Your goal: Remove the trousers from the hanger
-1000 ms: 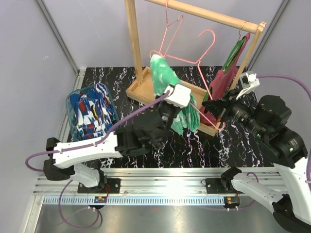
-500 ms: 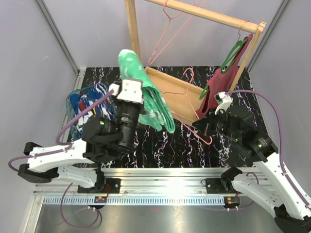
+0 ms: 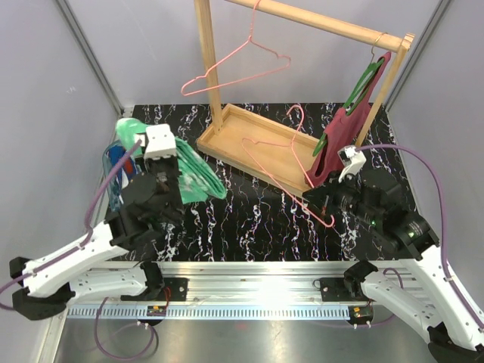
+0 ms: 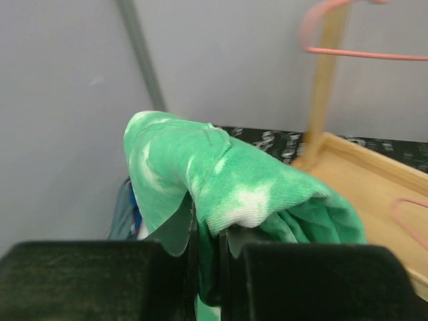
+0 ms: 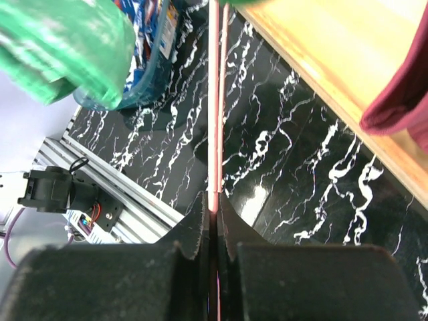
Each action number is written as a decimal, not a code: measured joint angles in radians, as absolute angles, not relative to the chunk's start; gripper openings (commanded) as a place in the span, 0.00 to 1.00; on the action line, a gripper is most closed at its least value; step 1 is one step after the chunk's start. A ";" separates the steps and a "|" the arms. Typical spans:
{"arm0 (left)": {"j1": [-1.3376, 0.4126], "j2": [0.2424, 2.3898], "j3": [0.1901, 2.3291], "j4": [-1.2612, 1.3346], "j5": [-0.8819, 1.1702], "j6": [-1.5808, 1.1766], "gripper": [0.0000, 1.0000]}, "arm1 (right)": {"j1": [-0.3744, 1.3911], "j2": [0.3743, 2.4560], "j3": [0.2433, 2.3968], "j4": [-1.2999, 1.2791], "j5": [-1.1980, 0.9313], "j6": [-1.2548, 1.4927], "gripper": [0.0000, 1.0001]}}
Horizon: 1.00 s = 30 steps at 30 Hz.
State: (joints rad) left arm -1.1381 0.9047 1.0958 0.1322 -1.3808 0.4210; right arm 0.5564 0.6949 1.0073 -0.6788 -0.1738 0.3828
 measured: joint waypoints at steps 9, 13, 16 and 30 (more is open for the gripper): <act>-0.753 0.859 1.103 -0.353 -1.359 0.079 0.00 | 0.556 0.702 1.066 -0.674 -0.178 0.358 0.00; -0.525 0.906 1.134 -0.530 -1.281 -0.025 0.00 | 0.556 0.710 1.076 -0.670 -0.181 0.356 0.00; -0.416 0.954 1.179 -0.615 -1.254 -0.047 0.00 | 0.556 0.717 1.082 -0.669 -0.187 0.351 0.00; -0.136 1.646 1.485 -0.786 -0.979 -0.199 0.00 | 0.556 0.741 1.087 -0.645 -0.203 0.344 0.00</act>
